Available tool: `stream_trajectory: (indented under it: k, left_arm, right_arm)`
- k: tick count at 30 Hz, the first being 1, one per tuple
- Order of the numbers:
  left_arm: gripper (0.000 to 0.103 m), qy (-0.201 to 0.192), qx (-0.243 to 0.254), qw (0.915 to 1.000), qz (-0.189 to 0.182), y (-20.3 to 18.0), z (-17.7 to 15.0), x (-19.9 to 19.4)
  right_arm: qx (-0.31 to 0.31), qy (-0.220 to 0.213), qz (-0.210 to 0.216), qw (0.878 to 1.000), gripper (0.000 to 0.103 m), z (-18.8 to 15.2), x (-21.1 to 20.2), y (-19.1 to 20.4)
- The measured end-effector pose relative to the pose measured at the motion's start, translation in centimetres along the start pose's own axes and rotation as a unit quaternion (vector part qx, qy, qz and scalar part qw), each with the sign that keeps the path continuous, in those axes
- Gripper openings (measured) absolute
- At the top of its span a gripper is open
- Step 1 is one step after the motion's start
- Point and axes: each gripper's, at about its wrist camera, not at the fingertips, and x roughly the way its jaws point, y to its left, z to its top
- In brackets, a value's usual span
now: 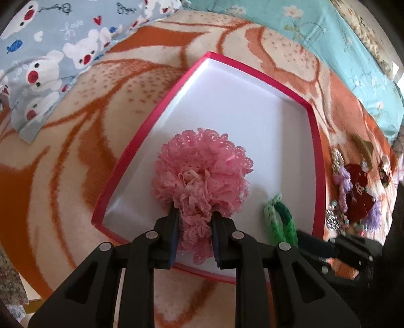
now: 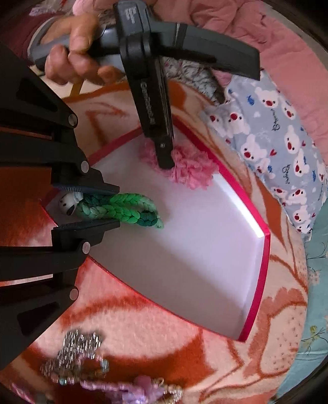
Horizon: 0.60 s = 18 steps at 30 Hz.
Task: Organize jewelry
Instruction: 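Carry both items into the red-rimmed box and open both grippers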
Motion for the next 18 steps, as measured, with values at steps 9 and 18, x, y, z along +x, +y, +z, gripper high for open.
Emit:
stream_trajectory:
  k: [9,18]
  left_arm:
    - [0.020,0.028,0.024,0.9992,-0.018,-3.4,-3.6,-1.0]
    - [0.057,0.022,0.011,0.9995,0.022,-3.8,-4.0,-2.2]
  right_arm:
    - [0.033,-0.006,-0.017,0.999,0.019,-0.7,-2.0,-3.4]
    - [0.046,-0.028,0.008,0.998,0.042,-0.9,-3.8,-2.5]
